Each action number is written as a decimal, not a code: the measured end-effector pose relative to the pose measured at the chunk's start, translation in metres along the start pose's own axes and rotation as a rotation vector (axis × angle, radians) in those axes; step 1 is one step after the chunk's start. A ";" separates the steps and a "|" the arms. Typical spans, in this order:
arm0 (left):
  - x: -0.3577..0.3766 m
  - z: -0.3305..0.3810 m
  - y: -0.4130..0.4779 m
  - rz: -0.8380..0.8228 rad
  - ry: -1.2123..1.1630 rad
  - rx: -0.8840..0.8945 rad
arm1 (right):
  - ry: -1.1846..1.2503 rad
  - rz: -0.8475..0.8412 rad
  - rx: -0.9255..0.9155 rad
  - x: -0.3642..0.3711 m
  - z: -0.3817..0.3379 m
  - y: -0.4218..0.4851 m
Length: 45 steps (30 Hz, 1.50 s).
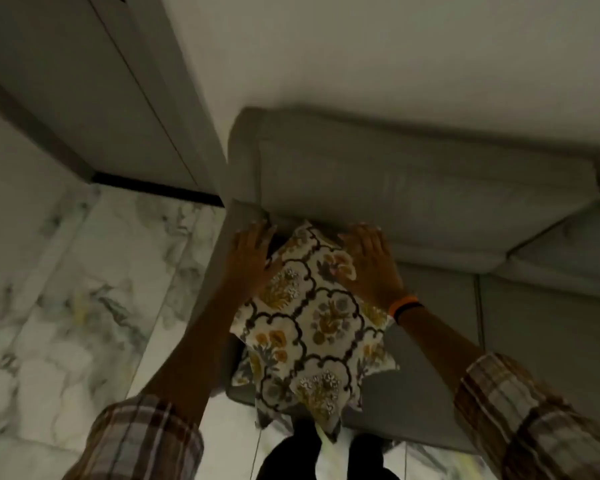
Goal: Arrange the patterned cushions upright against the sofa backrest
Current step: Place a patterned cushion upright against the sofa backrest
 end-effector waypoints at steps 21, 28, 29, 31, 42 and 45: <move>0.070 0.096 -0.066 0.650 -1.106 -0.736 | 1.363 -0.181 0.513 0.038 0.154 -0.071; 0.050 0.276 0.048 0.190 -0.955 -0.235 | 1.585 0.206 0.609 0.000 0.288 -0.194; 0.055 0.309 0.068 0.097 -0.869 -0.139 | 1.646 0.221 0.655 0.008 0.307 -0.209; 0.069 0.367 0.108 -0.045 -0.654 0.011 | 1.809 0.308 0.766 0.034 0.340 -0.233; 0.237 0.555 0.233 -0.169 0.361 0.534 | 2.480 0.459 1.205 0.194 0.438 -0.261; 0.252 0.528 0.223 -0.031 0.393 0.415 | 2.184 0.406 1.198 0.200 0.455 -0.275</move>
Point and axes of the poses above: each hand's wrist, its own y-axis towards the middle knuckle, its own x-axis out of the palm, z = x × y, the point moved 5 cm from there along y, towards the middle knuckle, and after that the axes turned 8 degrees about -z, right-handed, at the moved point
